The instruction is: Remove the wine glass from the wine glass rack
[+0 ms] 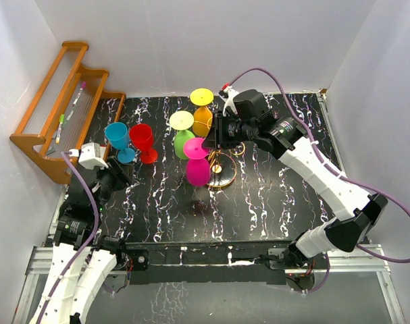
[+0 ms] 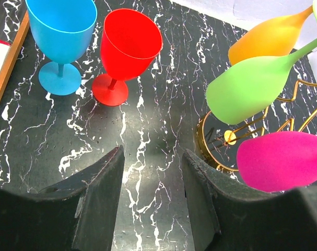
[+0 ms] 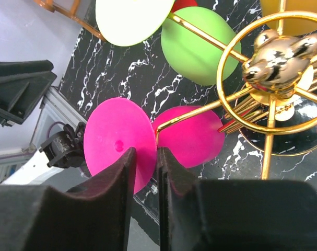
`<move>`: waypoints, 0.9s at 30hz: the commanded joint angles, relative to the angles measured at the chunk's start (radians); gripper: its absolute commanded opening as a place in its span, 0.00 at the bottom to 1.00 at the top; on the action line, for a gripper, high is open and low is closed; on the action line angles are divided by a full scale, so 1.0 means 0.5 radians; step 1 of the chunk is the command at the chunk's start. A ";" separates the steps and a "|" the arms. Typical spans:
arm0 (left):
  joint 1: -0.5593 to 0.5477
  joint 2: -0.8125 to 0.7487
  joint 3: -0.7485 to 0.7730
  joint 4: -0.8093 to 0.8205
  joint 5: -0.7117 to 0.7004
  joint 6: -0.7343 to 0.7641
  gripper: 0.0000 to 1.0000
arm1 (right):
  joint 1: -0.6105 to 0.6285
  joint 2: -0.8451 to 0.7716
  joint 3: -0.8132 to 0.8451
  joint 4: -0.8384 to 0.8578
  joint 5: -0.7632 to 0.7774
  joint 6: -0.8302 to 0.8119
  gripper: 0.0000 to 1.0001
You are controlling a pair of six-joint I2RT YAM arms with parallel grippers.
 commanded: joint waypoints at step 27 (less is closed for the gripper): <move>0.004 0.260 0.068 0.290 0.476 -0.290 0.72 | -0.002 -0.180 -0.052 0.324 -0.172 0.069 0.08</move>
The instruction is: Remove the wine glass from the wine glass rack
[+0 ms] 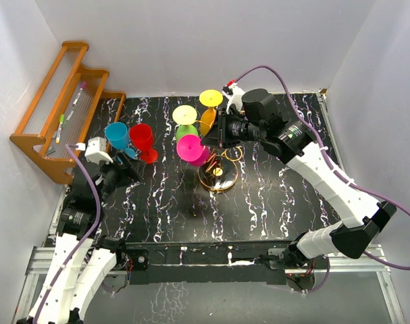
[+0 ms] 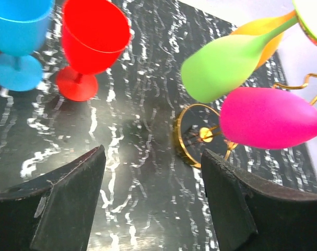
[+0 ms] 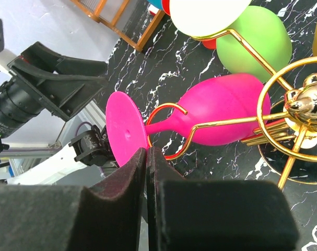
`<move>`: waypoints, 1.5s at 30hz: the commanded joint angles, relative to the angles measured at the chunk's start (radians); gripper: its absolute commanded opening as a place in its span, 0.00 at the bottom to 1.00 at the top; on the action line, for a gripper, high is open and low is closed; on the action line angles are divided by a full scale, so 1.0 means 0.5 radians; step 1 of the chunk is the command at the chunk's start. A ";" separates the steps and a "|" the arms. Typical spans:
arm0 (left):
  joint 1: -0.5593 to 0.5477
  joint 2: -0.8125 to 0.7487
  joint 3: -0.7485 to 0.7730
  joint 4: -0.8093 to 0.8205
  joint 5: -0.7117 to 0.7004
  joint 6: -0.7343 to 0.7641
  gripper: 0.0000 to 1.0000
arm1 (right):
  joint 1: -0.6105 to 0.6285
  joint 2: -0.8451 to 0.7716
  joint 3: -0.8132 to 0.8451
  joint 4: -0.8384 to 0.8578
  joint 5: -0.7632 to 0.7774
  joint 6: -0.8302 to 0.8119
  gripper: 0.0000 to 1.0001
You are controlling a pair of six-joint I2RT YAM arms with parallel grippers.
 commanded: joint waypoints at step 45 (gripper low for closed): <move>-0.122 0.960 0.626 0.670 1.719 -0.749 0.44 | 0.008 0.036 0.114 0.132 0.000 -0.024 0.08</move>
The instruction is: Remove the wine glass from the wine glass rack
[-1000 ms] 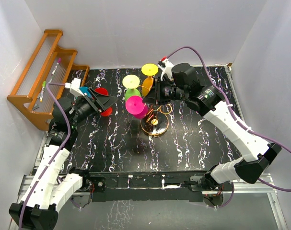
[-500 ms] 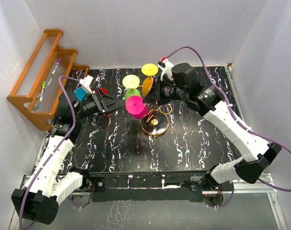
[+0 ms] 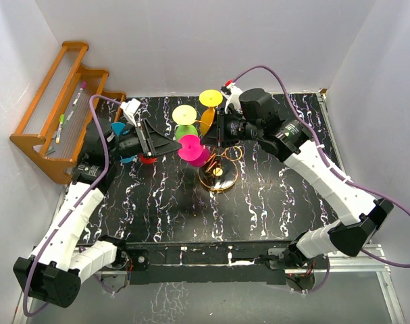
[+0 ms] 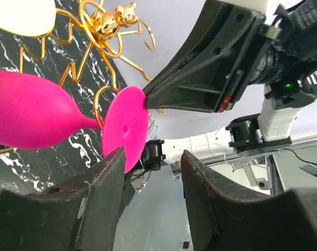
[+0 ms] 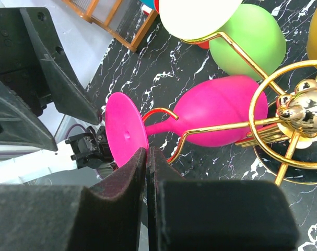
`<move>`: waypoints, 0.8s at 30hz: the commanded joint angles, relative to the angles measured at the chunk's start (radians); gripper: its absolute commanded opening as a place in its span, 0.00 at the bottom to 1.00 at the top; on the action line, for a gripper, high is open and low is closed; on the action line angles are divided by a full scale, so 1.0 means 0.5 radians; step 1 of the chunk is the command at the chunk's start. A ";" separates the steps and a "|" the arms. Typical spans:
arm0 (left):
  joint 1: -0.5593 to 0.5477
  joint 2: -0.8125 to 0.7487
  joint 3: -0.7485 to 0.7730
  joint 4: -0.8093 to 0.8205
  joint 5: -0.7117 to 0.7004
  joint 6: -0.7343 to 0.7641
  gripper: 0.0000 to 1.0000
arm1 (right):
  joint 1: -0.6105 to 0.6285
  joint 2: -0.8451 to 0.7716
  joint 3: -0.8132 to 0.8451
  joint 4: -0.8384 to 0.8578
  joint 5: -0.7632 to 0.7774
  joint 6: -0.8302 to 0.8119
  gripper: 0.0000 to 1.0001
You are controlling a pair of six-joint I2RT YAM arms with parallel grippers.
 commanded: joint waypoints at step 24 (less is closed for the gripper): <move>-0.022 0.135 0.254 -0.599 -0.179 0.552 0.44 | 0.008 0.000 0.152 0.135 -0.070 0.011 0.08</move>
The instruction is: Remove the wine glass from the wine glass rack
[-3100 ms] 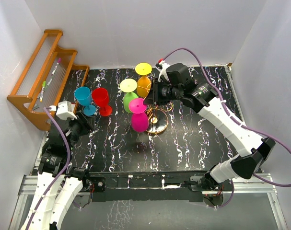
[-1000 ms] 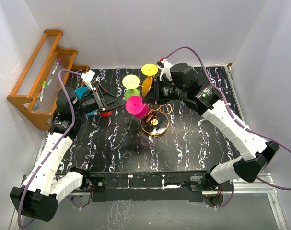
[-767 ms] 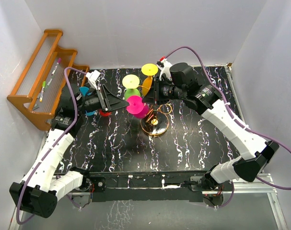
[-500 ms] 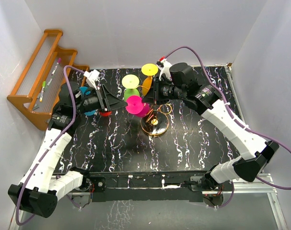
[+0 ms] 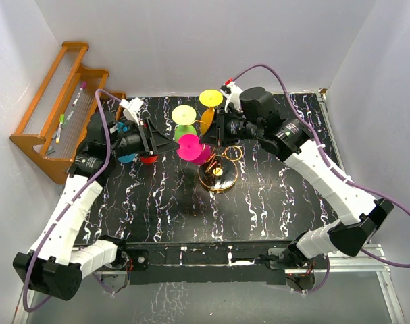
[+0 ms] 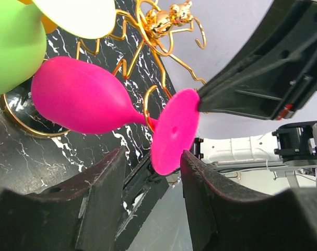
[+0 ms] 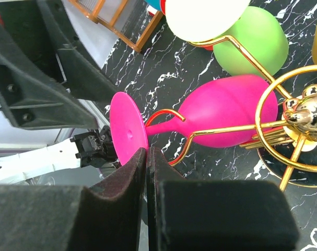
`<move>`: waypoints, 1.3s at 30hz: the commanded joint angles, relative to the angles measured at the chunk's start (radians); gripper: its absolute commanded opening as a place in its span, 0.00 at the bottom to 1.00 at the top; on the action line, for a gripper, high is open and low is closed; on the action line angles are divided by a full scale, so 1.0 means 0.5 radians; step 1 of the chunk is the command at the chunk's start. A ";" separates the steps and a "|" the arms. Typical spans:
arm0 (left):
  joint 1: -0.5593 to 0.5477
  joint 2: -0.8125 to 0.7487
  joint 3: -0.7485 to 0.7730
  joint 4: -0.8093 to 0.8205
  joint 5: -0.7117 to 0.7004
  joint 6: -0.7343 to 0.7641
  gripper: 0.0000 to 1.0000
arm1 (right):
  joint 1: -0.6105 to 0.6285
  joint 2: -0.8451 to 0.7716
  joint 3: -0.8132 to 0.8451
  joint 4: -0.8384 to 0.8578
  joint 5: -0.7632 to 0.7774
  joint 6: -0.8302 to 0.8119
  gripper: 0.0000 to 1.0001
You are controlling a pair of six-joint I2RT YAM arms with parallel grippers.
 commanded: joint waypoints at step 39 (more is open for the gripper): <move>-0.123 0.354 0.145 0.617 0.083 -0.524 0.00 | 0.008 -0.359 -0.065 0.298 0.457 -0.023 0.68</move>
